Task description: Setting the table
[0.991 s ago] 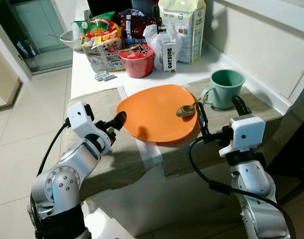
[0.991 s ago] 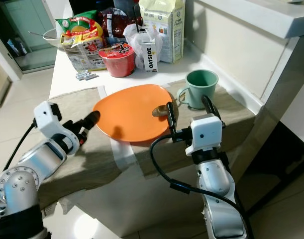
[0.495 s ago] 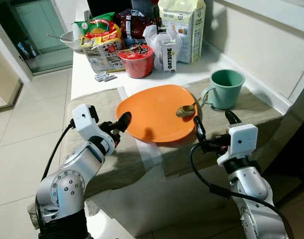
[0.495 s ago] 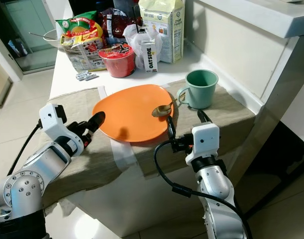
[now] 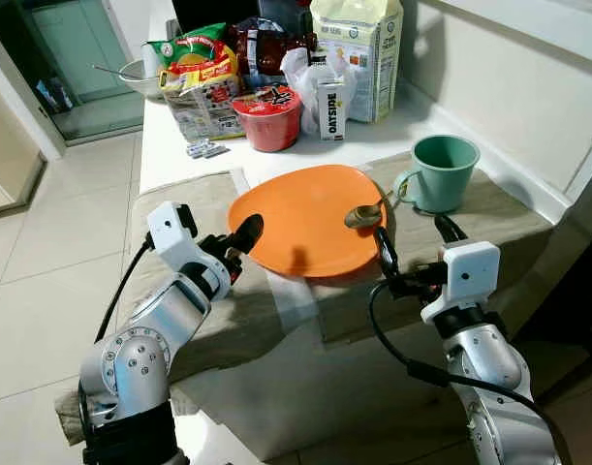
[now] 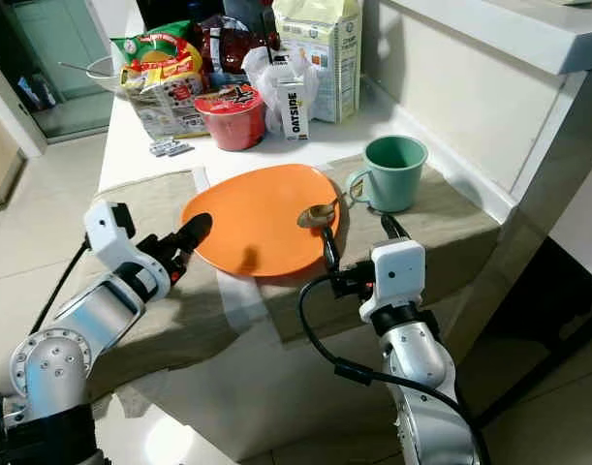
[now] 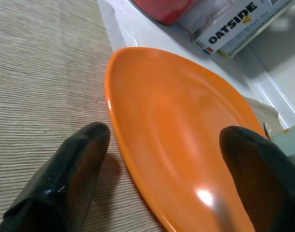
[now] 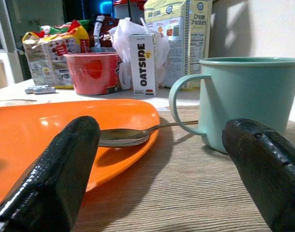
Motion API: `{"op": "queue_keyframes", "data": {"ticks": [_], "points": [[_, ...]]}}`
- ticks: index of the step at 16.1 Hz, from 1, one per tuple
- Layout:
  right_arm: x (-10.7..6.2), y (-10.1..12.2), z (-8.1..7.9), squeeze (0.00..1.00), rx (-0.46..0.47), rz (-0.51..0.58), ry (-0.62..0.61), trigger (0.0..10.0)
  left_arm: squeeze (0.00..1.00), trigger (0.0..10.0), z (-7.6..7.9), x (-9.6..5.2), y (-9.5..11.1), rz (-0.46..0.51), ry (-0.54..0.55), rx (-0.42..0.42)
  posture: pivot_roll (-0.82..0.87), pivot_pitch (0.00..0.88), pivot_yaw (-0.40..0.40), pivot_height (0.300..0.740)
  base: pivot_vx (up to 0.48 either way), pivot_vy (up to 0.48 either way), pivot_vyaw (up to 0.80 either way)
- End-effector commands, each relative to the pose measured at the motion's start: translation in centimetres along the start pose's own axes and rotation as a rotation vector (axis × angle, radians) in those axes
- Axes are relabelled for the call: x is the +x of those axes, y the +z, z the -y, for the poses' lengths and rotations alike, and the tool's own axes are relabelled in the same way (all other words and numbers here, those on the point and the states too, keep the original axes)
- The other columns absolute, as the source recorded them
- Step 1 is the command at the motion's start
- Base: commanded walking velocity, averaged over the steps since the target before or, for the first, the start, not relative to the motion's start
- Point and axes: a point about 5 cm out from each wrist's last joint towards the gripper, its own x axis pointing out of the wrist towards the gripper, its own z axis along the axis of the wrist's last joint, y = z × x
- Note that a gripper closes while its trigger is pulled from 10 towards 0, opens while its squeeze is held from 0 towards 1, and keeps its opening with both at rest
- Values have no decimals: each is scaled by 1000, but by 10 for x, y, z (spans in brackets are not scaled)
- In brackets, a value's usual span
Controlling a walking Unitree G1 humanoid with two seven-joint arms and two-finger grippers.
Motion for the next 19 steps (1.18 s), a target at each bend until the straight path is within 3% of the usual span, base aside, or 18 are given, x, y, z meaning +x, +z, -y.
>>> {"op": "queue_keyframes", "data": {"ticks": [1, 11, 16, 17, 18, 19], "points": [[1, 3, -5, 0, 37, 8, 25, 10000, 0, 10000, 3, 2, -1, -11, -14, 11, -175, 0, 138, 740, 0, 0, 0], [0, 3, -11, 0, 51, 1, 78, 10000, 0, 10000, 12, 12, -8, -96, -57, 109, -177, 0, 143, 740, 0, 0, 0], [0, 3, -12, 0, 45, 2, 76, 10000, 0, 10000, 16, 17, -9, -121, -51, 228, -181, 0, 147, 740, 0, 0, 0], [0, 3, -12, 0, 44, 1, 75, 10000, 0, 7294, 15, 17, -10, -130, -45, 252, -181, 0, 147, 740, 0, 0, 0], [0, 2, -12, 0, 44, 0, 74, 10000, 0, 0, 14, 18, -12, -143, -39, 254, -181, 0, 147, 740, 0, 0, 0], [-1, 2, -12, 0, 43, -2, 73, 10000, 0, 0, 11, 18, -14, -160, -22, 255, -181, 0, 147, 740, 0, 0, 0]]}}
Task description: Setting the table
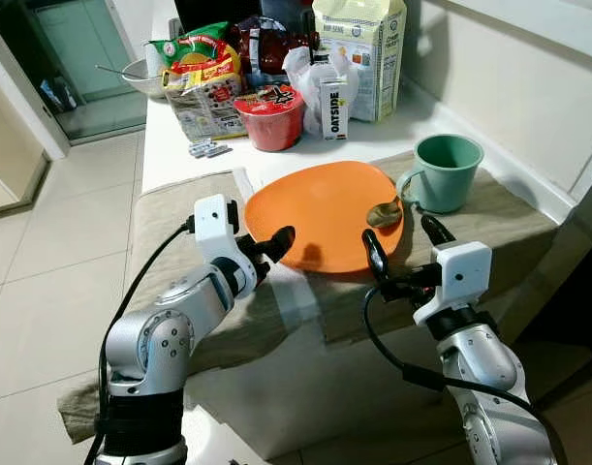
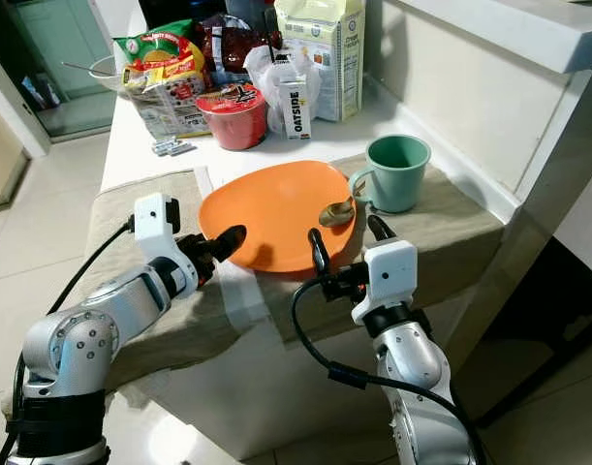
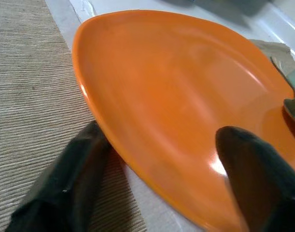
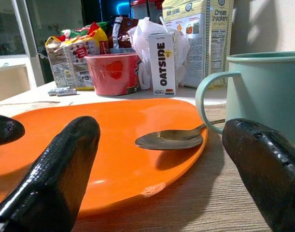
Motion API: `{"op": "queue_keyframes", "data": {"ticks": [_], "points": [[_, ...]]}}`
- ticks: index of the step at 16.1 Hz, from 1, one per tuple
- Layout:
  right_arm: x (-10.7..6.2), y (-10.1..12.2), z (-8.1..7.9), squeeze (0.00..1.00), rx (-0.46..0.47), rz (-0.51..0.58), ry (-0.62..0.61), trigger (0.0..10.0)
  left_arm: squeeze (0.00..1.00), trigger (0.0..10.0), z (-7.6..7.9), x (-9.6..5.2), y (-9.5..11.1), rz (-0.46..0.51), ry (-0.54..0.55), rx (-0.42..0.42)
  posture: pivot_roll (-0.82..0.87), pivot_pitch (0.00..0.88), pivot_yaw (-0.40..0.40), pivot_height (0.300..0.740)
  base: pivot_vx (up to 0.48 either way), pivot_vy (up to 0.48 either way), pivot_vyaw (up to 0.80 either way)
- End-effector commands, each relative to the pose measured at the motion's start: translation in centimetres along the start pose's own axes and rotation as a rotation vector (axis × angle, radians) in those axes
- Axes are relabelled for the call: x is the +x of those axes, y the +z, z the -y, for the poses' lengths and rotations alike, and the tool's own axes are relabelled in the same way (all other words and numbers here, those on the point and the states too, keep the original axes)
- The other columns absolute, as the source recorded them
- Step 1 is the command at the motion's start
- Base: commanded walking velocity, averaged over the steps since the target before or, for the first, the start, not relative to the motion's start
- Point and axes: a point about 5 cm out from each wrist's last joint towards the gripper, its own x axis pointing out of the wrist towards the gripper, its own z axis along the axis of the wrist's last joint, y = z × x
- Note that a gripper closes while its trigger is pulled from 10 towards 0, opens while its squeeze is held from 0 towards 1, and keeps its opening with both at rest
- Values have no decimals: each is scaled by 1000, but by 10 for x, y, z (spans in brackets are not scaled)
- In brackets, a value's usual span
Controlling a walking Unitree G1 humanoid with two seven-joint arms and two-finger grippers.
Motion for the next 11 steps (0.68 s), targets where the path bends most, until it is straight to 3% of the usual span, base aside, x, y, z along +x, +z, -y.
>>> {"op": "queue_keyframes", "data": {"ticks": [1, 9, 11], "points": [[-1, 1, -5, 0, 4, -1, 17, 10000, 0, 0, -6, 2, -4, -47, 24, 15, -181, 0, 147, 740, 0, 0, 0], [2, 6, -7, 0, 2, 5, 13, 10000, 0, 0, -15, 5, 2, -20, 49, 0, -181, 0, 146, 740, 0, 0, 0], [2, 6, -7, 0, 2, 4, 12, 10000, 0, 0, -19, 7, 6, 6, 44, -81, -180, 0, 145, 740, 0, 0, 0]]}}
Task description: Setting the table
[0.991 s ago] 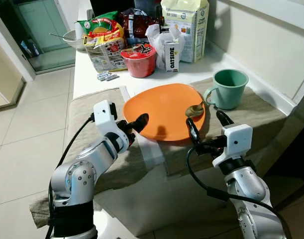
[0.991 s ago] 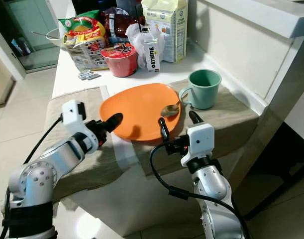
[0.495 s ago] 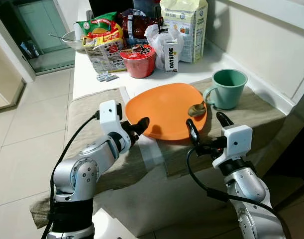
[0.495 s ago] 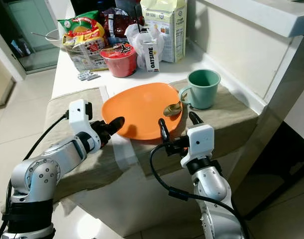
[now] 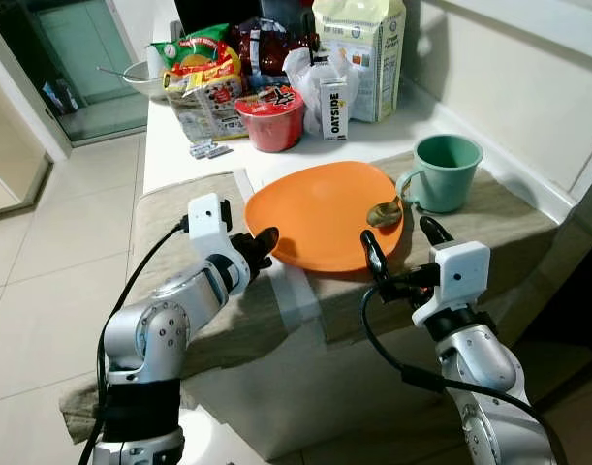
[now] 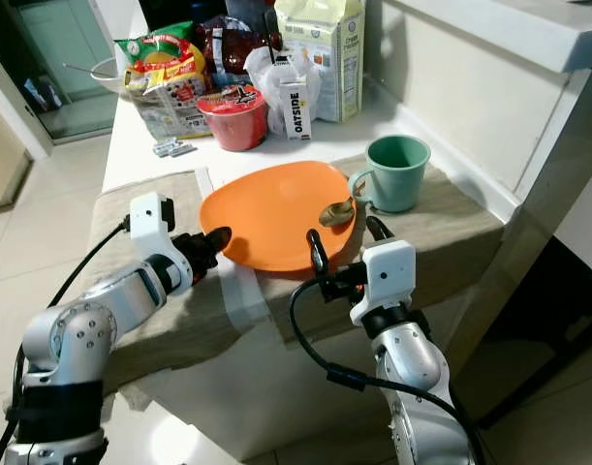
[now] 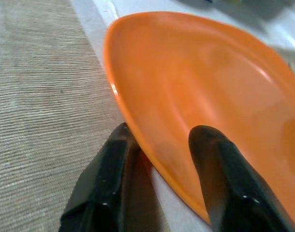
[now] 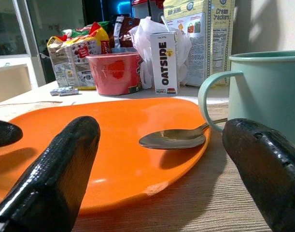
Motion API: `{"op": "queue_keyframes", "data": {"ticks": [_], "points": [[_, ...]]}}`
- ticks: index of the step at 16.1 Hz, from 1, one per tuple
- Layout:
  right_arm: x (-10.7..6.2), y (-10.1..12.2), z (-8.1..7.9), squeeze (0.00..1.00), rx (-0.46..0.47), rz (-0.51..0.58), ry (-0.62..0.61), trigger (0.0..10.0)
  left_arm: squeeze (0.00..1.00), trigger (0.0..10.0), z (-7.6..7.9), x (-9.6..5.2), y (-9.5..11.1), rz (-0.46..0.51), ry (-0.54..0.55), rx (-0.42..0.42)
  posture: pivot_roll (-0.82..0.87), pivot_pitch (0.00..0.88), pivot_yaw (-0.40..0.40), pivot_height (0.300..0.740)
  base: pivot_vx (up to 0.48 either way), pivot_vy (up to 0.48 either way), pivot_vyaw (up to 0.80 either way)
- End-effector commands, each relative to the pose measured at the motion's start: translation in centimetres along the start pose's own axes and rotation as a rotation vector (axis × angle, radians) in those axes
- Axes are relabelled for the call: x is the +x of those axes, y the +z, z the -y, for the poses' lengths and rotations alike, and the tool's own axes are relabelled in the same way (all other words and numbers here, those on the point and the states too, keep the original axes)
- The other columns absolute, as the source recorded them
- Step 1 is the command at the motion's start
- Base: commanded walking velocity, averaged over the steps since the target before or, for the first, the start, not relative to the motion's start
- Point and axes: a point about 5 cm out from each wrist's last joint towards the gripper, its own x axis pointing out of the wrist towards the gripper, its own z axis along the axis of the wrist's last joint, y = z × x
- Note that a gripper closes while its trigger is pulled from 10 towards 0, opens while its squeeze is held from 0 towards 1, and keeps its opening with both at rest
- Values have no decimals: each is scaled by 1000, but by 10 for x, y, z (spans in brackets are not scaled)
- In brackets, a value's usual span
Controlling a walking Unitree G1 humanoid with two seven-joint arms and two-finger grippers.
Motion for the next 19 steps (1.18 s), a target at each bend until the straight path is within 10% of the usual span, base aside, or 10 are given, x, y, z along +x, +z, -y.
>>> {"op": "queue_keyframes", "data": {"ticks": [1, 19], "points": [[2, 4, -3, 0, -3, 11, 3, 10000, 0, 0, -8, 2, 5, 20, 17, -52, -180, 0, 145, 740, 0, 0, 0], [-1, -2, 0, 0, -9, -10, 6, 10000, 0, 0, -30, -6, 58, 237, 79, -44, -175, 3, 134, 740, 0, 0, 0]]}}
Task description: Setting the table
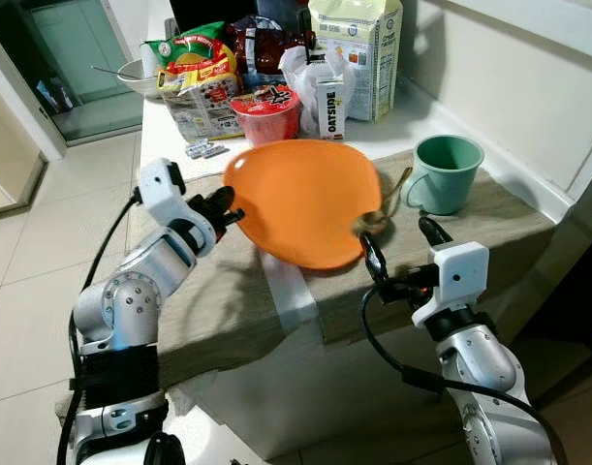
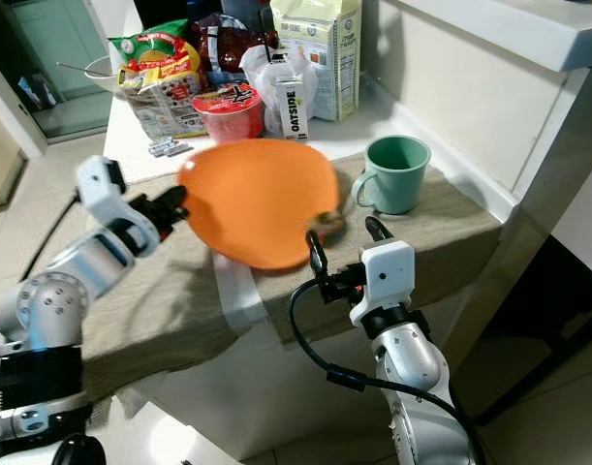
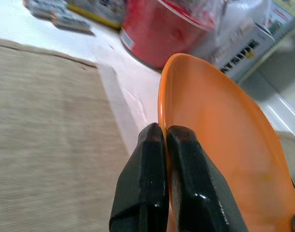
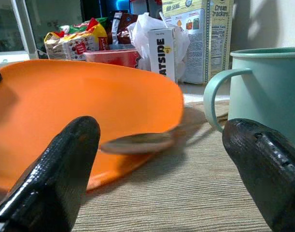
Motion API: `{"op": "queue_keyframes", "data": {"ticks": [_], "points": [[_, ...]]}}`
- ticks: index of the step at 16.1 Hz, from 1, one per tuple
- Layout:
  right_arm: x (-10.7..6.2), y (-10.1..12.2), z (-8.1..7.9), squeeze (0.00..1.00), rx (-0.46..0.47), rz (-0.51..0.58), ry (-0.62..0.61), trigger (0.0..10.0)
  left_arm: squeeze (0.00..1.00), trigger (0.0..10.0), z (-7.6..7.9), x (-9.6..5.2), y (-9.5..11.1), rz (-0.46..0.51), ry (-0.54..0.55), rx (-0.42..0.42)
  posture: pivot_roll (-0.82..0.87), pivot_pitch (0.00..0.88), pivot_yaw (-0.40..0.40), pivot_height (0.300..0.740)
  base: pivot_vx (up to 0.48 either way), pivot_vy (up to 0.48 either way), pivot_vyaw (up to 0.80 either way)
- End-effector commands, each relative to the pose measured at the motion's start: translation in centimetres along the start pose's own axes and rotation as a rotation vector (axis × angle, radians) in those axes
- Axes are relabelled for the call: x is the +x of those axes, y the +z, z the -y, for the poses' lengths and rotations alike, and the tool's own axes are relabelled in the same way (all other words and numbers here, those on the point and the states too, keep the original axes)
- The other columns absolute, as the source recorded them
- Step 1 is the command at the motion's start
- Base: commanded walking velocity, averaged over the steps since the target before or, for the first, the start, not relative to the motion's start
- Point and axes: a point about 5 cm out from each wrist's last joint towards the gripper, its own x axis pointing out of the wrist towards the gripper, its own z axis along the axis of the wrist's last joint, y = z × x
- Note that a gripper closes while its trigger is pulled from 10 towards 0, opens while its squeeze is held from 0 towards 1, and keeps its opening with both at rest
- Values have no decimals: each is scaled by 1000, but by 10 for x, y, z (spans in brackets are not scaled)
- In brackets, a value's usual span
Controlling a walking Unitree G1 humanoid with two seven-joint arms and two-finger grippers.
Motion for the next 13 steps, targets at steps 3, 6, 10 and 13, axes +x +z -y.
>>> {"op": "queue_keyframes", "data": {"ticks": [3, 6, 10, 13], "points": [[-1, -2, 0, 0, -4, -7, 0, 10000, 0, 0, -13, -1, 15, 58, 72, 50, -174, 3, 135, 740, 0, 0, 0], [-1, -3, 1, 0, -6, -10, 1, 10000, 0, 0, -14, -2, 30, 115, 82, 71, -176, 3, 133, 740, 0, 0, 0], [-2, -4, 2, 0, -10, -12, 3, 10000, 0, 0, 4, -6, 46, 184, 3, 108, -177, 1, 130, 740, 0, 0, 0], [-2, -5, 2, 0, -12, -14, 7, 10000, 0, 0, 13, -8, 54, 220, -21, 138, -176, 0, 129, 740, 0, 0, 0]]}}
